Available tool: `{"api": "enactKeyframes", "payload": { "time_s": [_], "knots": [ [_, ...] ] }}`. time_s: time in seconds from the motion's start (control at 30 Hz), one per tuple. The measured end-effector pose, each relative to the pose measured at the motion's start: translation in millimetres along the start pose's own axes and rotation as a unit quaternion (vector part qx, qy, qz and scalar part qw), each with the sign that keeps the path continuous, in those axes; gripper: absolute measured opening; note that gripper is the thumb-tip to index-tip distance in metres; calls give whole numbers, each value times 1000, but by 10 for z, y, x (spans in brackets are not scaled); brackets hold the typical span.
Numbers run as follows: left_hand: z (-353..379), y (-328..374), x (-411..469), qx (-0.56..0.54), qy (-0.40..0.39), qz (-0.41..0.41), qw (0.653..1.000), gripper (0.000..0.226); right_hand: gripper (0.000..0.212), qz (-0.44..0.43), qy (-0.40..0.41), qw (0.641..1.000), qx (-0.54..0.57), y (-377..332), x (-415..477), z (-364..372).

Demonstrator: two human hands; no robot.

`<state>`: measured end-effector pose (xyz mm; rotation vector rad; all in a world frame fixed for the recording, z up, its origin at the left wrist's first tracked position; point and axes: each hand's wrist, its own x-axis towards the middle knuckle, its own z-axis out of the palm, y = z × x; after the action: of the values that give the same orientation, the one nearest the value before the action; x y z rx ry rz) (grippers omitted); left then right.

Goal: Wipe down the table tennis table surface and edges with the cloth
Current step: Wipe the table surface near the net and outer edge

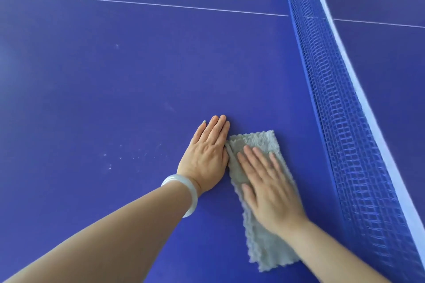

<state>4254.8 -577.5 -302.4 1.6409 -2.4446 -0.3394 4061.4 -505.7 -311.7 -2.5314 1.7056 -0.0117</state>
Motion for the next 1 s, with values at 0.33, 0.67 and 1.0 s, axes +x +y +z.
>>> {"api": "enactKeyframes", "payload": {
  "time_s": [0.33,0.67,1.0],
  "knots": [
    [43,-37,-24,-1,-1,4,1000,56,61,167,28,986,-6,-549,127,57],
    [57,-85,-41,-97,43,13,994,55,62,355,30,934,17,118,640,-38],
    [-177,-114,-82,-352,68,-125,925,47,49,131,23,926,354,-788,409,-211]
  ]
}}
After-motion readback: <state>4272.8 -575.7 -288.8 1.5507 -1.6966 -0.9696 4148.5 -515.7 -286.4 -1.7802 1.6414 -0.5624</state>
